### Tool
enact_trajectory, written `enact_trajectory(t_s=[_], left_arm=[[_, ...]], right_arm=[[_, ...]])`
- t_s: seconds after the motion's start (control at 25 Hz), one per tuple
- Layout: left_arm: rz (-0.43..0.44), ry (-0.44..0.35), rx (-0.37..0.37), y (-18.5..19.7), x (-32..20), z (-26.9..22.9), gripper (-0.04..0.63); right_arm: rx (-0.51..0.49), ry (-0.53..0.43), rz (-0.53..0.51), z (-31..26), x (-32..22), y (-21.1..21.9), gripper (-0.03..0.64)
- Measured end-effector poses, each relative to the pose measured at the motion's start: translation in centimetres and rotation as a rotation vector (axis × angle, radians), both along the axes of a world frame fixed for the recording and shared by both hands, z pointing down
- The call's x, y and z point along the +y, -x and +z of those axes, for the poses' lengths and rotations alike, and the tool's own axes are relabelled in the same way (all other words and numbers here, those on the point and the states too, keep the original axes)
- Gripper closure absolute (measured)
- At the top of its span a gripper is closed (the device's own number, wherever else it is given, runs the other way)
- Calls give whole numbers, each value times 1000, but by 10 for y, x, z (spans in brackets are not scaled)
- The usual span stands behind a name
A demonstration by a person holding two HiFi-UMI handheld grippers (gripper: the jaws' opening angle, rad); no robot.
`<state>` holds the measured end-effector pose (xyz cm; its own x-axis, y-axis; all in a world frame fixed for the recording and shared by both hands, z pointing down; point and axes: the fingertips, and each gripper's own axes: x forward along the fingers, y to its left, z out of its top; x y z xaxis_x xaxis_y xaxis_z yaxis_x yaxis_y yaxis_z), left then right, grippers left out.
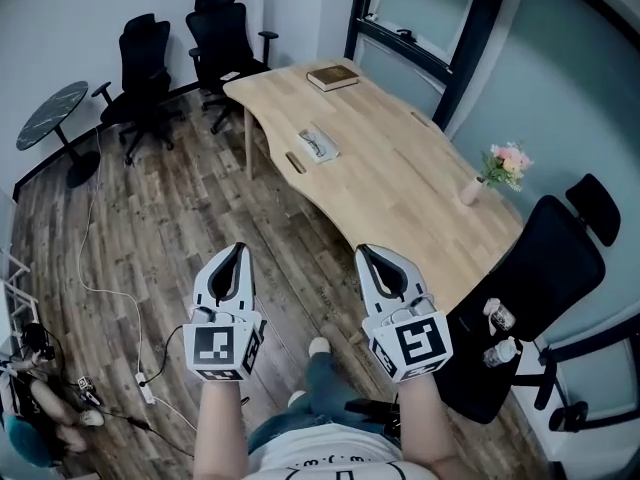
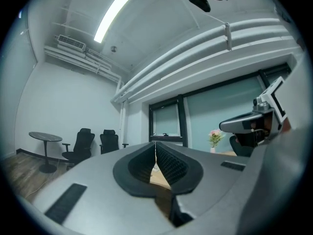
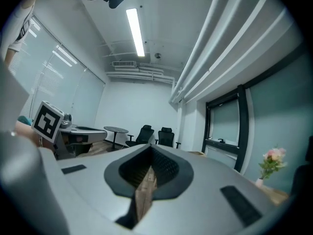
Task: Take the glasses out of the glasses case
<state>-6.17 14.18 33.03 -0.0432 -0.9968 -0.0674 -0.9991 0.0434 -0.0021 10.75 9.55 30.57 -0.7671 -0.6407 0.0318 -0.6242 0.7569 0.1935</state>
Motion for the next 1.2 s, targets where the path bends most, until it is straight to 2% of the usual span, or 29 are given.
enact_trajectory(t_s=[0.28, 0.56, 0.88, 1.2], left_arm=[[-48, -10, 6, 48, -57, 6, 578], [-57, 15, 3, 100, -163, 11, 578], [-18, 54, -7, 139, -306, 12, 578], [36, 81, -29, 156, -391, 17, 578]], right_arm=[[-3, 6, -9, 9, -74, 45, 606], [-2, 33, -13, 18, -185, 97, 606], [22, 88, 15, 33, -326, 138, 606], [40, 133, 64, 51, -404, 151, 604]])
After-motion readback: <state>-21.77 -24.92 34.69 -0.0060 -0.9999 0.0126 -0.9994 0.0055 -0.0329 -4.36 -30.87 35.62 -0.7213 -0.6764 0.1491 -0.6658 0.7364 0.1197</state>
